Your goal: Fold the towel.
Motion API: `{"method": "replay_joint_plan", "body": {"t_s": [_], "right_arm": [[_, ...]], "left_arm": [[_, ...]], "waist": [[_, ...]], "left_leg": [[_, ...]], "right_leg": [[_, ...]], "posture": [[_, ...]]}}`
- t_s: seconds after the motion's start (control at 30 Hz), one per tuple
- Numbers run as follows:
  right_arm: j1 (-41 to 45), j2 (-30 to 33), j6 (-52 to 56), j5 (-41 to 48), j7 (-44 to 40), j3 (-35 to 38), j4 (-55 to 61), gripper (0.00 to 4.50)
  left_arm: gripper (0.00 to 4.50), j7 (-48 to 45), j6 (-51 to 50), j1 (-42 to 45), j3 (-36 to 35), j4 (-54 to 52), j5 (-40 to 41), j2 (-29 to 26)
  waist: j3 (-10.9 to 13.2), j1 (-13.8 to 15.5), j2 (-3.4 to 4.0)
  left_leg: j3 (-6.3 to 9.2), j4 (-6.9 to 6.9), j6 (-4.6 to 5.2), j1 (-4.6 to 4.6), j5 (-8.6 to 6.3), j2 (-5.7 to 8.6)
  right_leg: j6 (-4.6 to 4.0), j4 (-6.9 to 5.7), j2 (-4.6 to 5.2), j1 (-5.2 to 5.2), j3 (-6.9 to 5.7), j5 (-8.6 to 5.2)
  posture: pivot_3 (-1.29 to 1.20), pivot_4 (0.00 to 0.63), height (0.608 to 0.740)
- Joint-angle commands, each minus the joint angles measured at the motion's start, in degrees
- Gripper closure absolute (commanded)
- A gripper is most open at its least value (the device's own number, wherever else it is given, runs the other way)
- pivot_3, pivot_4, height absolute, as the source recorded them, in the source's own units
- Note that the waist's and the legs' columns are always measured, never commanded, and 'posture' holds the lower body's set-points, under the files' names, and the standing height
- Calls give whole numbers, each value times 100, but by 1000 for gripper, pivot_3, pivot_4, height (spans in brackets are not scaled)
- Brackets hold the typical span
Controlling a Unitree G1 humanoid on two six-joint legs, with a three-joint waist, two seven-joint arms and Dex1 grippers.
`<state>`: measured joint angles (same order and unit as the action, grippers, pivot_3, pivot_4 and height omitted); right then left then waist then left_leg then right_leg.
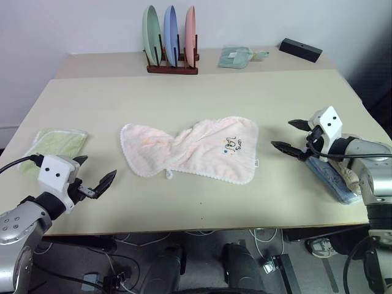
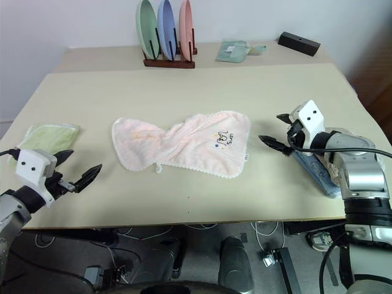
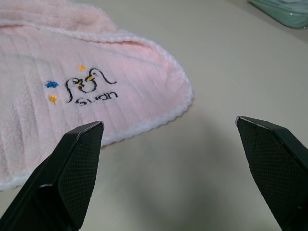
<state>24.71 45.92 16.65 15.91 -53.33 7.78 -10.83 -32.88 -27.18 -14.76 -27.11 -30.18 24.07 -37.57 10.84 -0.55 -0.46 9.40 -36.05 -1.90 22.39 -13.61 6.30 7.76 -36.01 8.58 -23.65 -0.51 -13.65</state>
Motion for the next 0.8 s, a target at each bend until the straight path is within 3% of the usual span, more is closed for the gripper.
{"method": "replay_joint_plan", "body": {"t_s": [0.03,0.13,0.27,0.5,0.8], "right_arm": [[154,-69,68,69,22,9,210,0],[176,-99,325,184,7,-6,348,0],[-107,-103,517,224,104,62,743,0],[-869,-122,782,284,430,328,1604,0],[-1003,-254,987,338,808,312,2023,0]], "left_arm": [[30,-130,110,89,398,-448,-147,-170],[30,-448,84,74,1066,-811,-293,-449],[30,-509,574,376,2237,-683,-1544,-1060],[30,-402,929,903,2740,277,-2281,-1099],[30,-196,1697,1602,2997,2003,-2770,-784]], "waist": [[0,8,0],[0,8,-1],[0,14,0],[0,6,0],[-2,20,3]], "left_leg": [[-1,0,0,0,0,0],[-4,-1,0,1,0,1],[-6,1,1,2,-1,0],[-8,4,5,2,-3,0],[-11,2,7,-2,-4,-4]], "right_leg": [[-1,0,0,1,0,0],[-1,2,0,0,3,0],[-4,1,-2,-3,4,-1],[3,2,0,-6,6,1],[5,-4,-2,-9,12,4]], "posture": [[0,150,740],[0,150,740],[0,150,740],[0,150,740],[0,150,740]]}}
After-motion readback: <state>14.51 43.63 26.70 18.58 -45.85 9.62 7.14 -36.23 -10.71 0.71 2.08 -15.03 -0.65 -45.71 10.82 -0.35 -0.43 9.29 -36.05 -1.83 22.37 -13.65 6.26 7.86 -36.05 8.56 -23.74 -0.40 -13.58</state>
